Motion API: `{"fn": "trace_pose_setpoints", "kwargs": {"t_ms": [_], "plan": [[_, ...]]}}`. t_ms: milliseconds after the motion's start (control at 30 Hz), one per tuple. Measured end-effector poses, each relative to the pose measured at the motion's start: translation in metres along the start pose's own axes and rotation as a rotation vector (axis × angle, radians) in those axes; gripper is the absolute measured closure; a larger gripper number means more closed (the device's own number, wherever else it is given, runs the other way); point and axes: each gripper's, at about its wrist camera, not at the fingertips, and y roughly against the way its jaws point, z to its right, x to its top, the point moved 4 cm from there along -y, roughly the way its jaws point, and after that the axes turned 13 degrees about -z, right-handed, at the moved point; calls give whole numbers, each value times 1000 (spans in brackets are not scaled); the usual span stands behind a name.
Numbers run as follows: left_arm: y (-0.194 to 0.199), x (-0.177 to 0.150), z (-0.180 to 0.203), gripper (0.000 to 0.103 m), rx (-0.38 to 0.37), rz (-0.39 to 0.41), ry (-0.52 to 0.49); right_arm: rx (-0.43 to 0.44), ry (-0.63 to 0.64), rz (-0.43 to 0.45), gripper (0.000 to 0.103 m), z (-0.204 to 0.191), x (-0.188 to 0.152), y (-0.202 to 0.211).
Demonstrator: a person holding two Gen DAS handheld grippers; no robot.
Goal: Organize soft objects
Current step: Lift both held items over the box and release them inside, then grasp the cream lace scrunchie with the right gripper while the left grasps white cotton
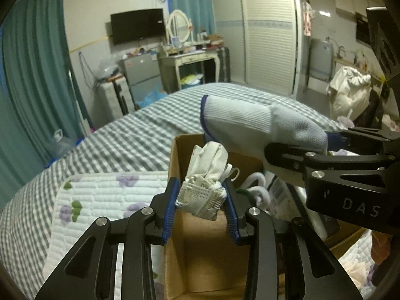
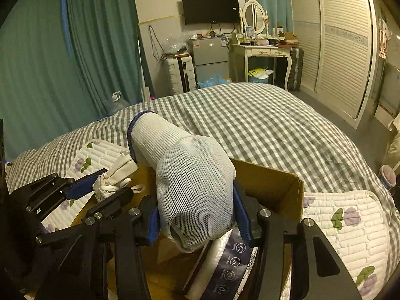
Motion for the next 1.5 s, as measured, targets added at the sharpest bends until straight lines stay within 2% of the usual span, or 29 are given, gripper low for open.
{"fn": "trace_pose_setpoints", "kwargs": {"t_ms": [33, 100, 167, 233, 333, 533, 600, 633, 733, 800, 900, 1000, 1133, 1267, 1500], "plan": [[3, 0, 0, 63, 4, -7, 10, -1, -3, -1, 49, 1, 1, 1], [9, 1, 0, 33, 6, -4, 19, -11, -23, 20, 41, -2, 3, 10], [27, 0, 3, 19, 18, 33, 17, -9, -48, 56, 34, 0, 3, 28], [52, 1, 7, 18, 33, 70, -2, -11, -54, 80, 28, -1, 2, 49], [84, 2, 7, 18, 37, 92, -2, -37, -50, 124, 26, -5, -4, 96], [178, -5, 9, 17, 22, 190, 2, -100, -21, 185, 14, -20, -19, 194], [205, -12, 9, 9, 18, 214, 6, -128, -1, 207, 10, -29, -29, 224], [217, -17, 8, 8, 14, 227, 10, -147, 0, 216, 6, -33, -37, 239], [238, -32, 5, 8, 3, 237, 1, -158, 5, 219, 0, -42, -58, 262], [245, -44, 5, 8, 2, 243, -12, -175, 11, 208, 0, -47, -74, 270], [243, -64, 4, 8, -11, 239, -48, -202, 14, 173, 0, -56, -101, 263], [224, -83, 7, 8, -21, 203, -82, -187, -7, 120, 0, -57, -129, 237], [186, -109, 11, 8, -10, 146, -104, -196, -46, 30, 0, -53, -165, 181], [136, -131, 17, 8, -36, 48, -110, -211, -96, -85, 0, -35, -192, 122], [60, -154, 21, 10, -92, -65, -74, -190, -252, -172, 1, 2, -217, 52]]}}
